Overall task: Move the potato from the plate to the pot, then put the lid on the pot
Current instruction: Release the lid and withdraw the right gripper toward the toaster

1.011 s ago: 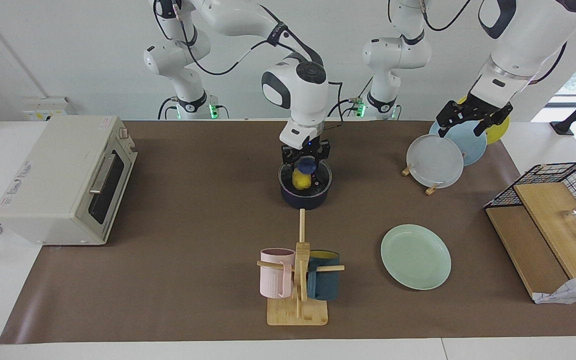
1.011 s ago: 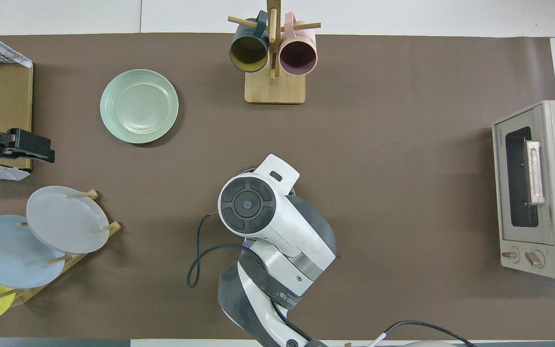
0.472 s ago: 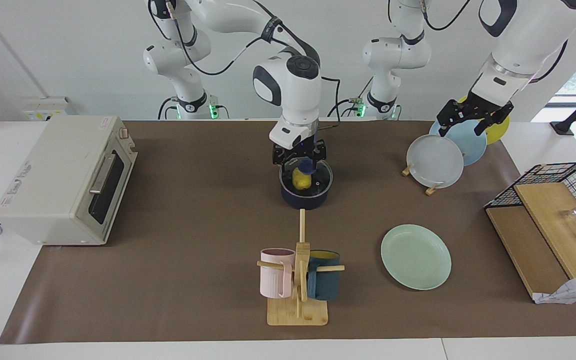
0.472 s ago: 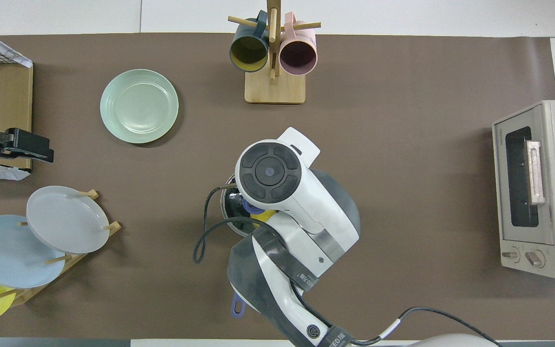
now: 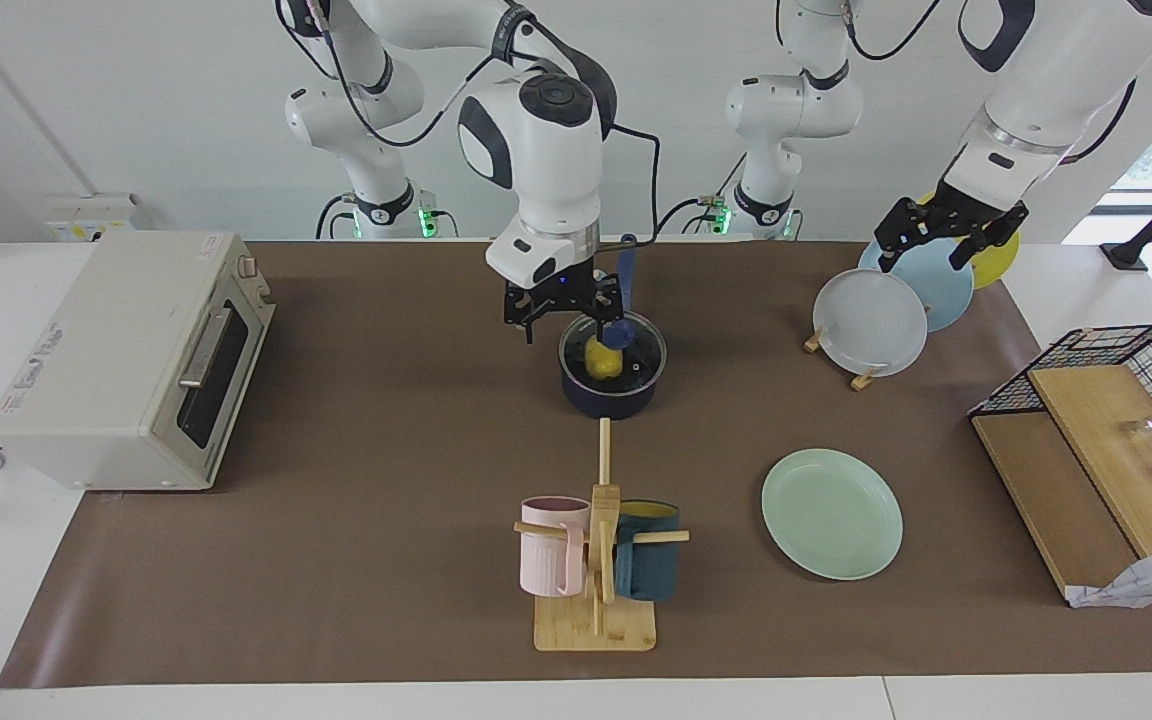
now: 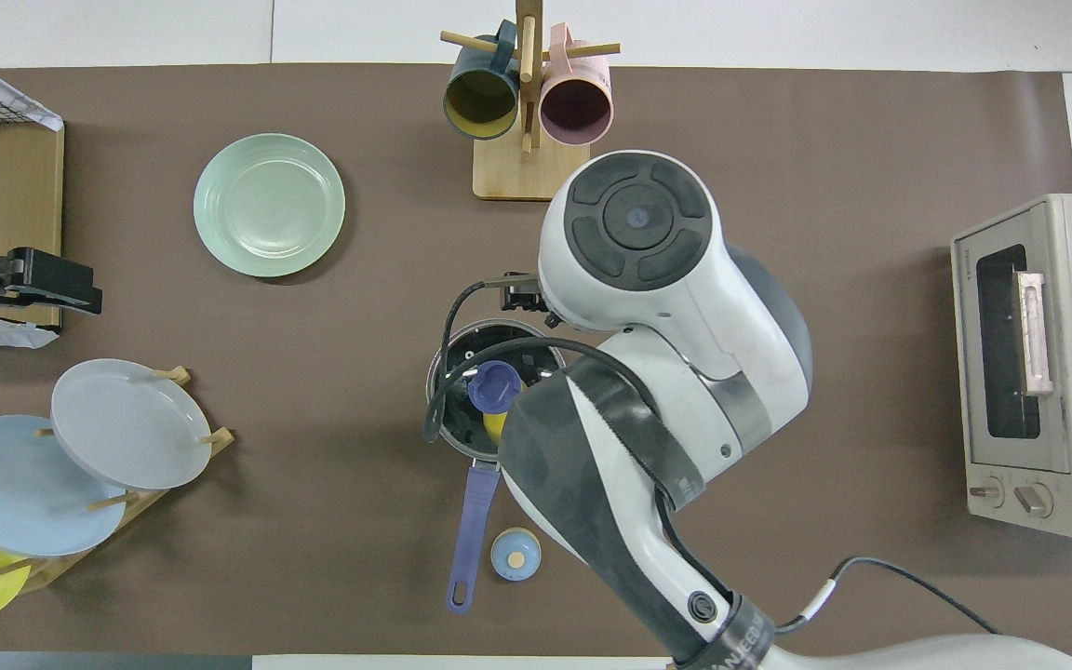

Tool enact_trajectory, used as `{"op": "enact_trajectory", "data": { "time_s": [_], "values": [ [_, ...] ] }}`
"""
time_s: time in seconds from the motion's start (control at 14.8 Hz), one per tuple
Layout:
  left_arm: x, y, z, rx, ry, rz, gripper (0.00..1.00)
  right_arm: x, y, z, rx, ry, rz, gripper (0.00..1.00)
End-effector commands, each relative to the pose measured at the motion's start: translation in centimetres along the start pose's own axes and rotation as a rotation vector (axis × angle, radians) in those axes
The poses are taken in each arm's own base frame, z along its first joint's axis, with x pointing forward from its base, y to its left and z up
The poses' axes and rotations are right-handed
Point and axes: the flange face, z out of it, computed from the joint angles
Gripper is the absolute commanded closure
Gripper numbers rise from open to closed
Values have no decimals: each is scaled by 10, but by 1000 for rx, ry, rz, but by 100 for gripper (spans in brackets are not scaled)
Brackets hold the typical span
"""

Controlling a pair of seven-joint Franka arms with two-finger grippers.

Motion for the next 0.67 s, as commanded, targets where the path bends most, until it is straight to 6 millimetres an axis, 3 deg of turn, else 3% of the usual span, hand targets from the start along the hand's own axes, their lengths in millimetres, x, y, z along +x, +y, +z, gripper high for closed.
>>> {"op": "enact_trajectory", "data": {
  "time_s": [0.0, 0.13, 0.2, 0.4, 0.61],
  "values": [
    [-6, -2, -5, -6, -2, -16, 0, 9, 44, -35, 14, -25, -40, 0],
    [-6, -2, -5, -6, -2, -16, 0, 19, 102, -50, -2, -62, -109, 0],
    [-6, -2, -5, -6, -2, -16, 0, 20, 122, -52, -11, -87, -134, 0],
    [-6, -2, -5, -6, -2, -16, 0, 12, 197, -89, -26, -105, -144, 0],
    [-6, -1, -5, -6, -2, -14, 0, 3, 269, -100, -29, -159, -198, 0]
  ]
}}
